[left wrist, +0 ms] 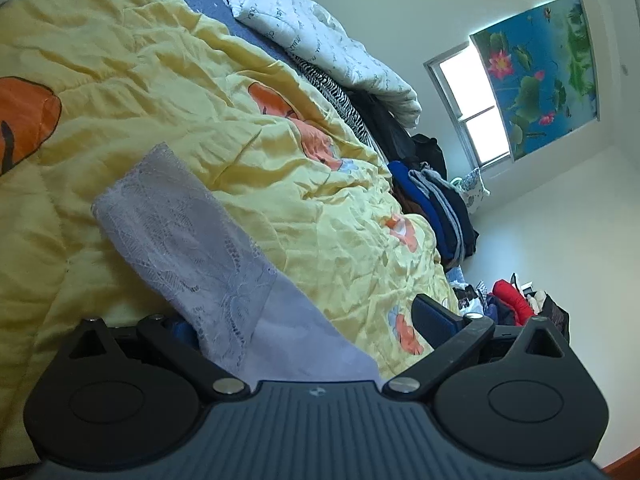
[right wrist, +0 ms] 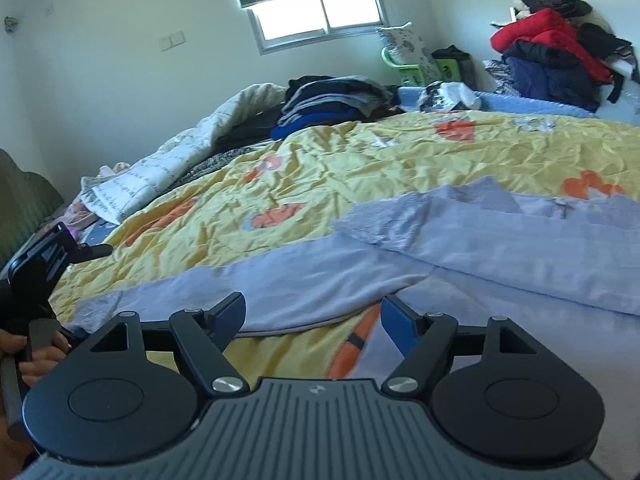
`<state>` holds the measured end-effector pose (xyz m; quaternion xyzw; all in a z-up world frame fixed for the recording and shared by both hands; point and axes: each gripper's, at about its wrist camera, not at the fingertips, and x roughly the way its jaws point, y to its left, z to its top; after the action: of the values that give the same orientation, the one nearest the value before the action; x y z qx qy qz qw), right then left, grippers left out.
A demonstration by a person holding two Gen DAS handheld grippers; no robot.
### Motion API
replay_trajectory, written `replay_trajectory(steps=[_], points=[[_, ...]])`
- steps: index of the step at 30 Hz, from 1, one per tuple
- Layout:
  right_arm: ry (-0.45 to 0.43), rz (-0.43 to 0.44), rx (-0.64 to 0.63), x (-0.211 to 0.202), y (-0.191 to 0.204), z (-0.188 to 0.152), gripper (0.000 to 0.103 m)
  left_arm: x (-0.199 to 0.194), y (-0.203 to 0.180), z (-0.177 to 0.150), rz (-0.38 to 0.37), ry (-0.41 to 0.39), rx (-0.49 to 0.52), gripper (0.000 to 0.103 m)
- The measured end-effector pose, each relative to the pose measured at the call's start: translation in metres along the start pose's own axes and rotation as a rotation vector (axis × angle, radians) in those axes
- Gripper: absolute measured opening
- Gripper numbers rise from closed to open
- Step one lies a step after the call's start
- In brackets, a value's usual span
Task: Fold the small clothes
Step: 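Reach the left tool to the other sleeve and close on it, then fold the held sleeve across the sweater body with the left tool and release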
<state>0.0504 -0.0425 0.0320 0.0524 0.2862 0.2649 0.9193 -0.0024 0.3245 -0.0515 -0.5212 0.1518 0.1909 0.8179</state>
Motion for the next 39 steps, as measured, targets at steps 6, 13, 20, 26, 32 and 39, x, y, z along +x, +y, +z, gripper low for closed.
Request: replay_trajectory(steps=[6, 13, 20, 26, 32, 39], points=[[-0.002, -0.058, 0.06, -0.014, -0.029, -0.005, 0.078, 0.011, 0.006, -0.006, 0.049, 0.034, 0.019, 0.023], [-0.022, -0.117, 0.114, -0.03, -0.063, -0.011, 0.078, 0.004, -0.01, -0.015, 0.122, -0.051, 0.187, 0.008], [-0.037, -0.181, 0.184, -0.045, -0.099, -0.021, 0.079, -0.002, -0.067, -0.035, 0.116, -0.11, 0.449, 0.007], [-0.049, -0.238, 0.197, -0.056, -0.116, -0.028, 0.079, 0.007, -0.121, -0.062, 0.046, -0.124, 0.599, 0.007], [-0.059, -0.271, 0.219, -0.068, -0.132, -0.037, 0.078, 0.013, -0.165, -0.091, -0.041, -0.106, 0.684, 0.007], [-0.065, -0.286, 0.252, -0.074, -0.146, -0.044, 0.079, 0.043, -0.221, -0.131, -0.101, -0.059, 0.802, 0.007]])
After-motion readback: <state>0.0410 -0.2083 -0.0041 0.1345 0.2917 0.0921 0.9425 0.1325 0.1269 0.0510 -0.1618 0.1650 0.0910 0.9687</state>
